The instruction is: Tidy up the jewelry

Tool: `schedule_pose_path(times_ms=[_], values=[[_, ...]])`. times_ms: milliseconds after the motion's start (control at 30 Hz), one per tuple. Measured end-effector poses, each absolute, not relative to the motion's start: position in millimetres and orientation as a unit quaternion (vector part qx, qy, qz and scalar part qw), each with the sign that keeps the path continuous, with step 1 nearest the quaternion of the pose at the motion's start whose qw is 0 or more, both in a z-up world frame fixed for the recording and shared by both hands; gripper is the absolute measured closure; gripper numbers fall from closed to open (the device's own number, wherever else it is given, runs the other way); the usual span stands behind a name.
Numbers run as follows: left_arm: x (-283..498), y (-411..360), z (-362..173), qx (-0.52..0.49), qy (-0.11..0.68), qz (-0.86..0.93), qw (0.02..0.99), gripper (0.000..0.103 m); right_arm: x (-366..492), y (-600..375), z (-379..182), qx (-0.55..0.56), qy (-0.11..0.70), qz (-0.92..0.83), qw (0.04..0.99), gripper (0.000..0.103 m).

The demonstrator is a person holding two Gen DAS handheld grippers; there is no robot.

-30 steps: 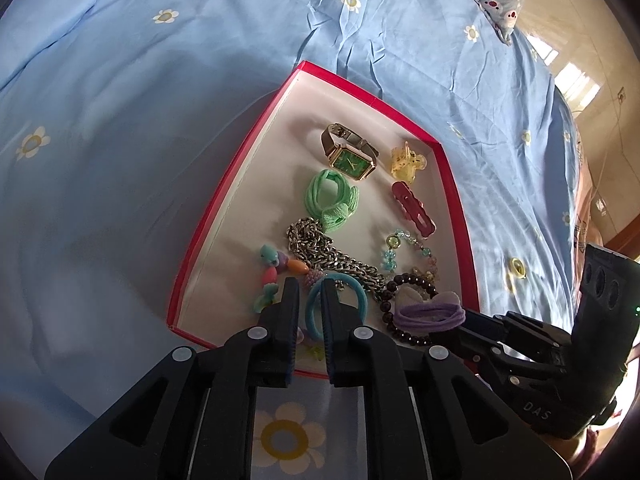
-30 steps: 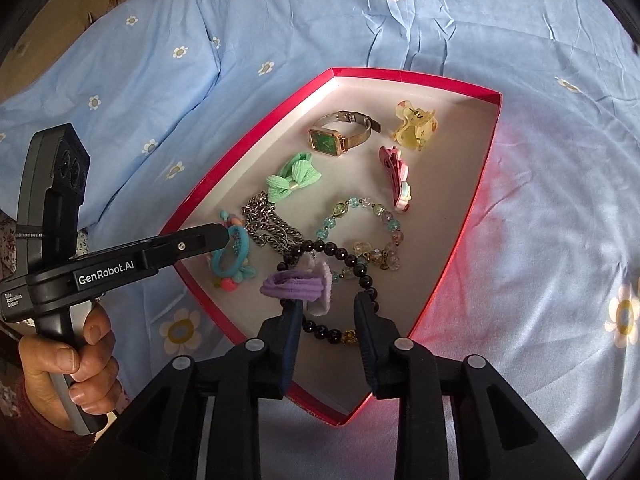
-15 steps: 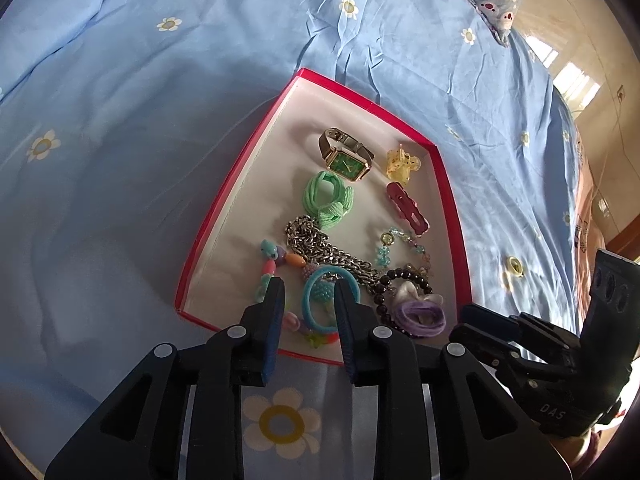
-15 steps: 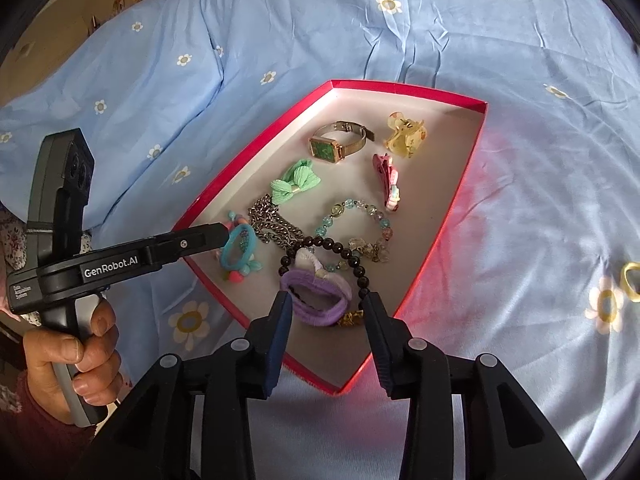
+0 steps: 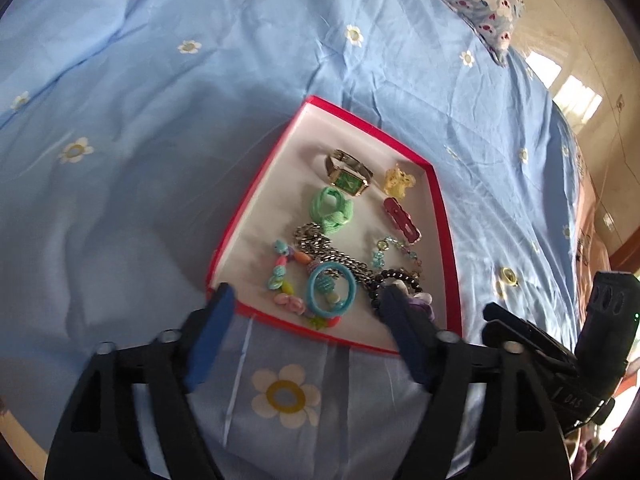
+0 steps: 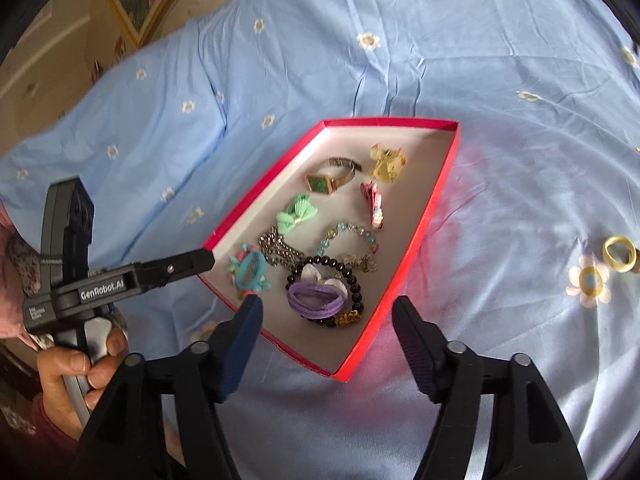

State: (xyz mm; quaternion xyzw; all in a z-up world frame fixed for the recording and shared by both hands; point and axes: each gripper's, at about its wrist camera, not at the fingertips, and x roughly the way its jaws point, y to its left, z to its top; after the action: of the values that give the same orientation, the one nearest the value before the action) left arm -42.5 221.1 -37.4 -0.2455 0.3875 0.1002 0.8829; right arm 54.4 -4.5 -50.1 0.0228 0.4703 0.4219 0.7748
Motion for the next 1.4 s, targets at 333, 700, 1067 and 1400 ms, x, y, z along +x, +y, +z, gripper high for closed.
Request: schedule_pose_path(times_ms=[333, 700, 1067, 1400], values=[[-75.1, 206.2, -40.3, -0.231, 0.36, 0.14, 0.893, 0.012, 41.7, -26.6, -45.4, 0.064, 0.426, 0.429, 0.794, 0.013], [-87.8, 174.6, -27.8, -0.139, 0.348, 0.15, 0.915, 0.01, 26.9, -36.0, -24.6, 0.015, 0.411, 0.423, 0.807, 0.01], [-76.4, 168.4, 11.9, -0.064, 0.308, 0.19, 0.93, 0.0, 26.7, -13.3, 42.4, -0.101, 0.321, 0.414, 0.846, 0.0], [-82.8, 160.1, -19.9, -0.063, 0.326, 0.213, 0.919, 0.0, 21.5, -21.6, -19.9, -0.065, 0.372, 0.406, 0.832, 0.0]])
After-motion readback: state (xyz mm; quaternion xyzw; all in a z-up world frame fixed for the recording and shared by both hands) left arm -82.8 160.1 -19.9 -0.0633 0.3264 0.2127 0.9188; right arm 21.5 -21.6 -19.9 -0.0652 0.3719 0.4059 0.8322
